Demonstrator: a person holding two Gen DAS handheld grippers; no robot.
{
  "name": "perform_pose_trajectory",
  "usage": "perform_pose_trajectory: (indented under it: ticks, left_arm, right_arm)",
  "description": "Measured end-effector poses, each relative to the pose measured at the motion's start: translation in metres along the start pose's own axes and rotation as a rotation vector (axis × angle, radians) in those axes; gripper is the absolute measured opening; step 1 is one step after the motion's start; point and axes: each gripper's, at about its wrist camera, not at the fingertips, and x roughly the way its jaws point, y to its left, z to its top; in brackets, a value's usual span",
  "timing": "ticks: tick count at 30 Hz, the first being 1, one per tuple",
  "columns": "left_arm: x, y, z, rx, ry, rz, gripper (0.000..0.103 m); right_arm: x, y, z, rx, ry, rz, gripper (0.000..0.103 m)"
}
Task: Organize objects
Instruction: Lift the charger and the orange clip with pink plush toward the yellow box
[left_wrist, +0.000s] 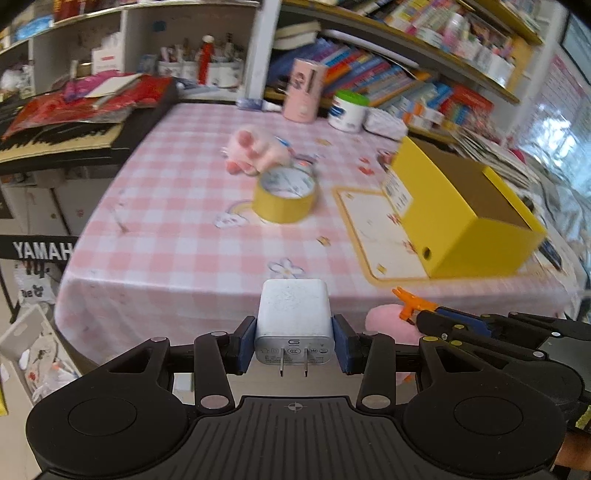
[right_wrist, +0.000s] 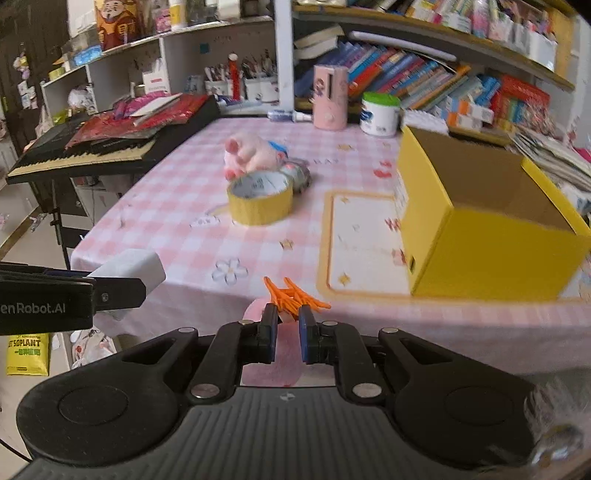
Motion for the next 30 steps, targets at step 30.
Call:
perform_pose_trajectory:
  ticks: [30]
  left_arm:
    - [0.045,-0.124,0.009,0.273,0.08,-0.264,0.041]
  right_arm:
    - [-0.05,-0.101,-0.046,0.256,0.036,-0.294,0.012]
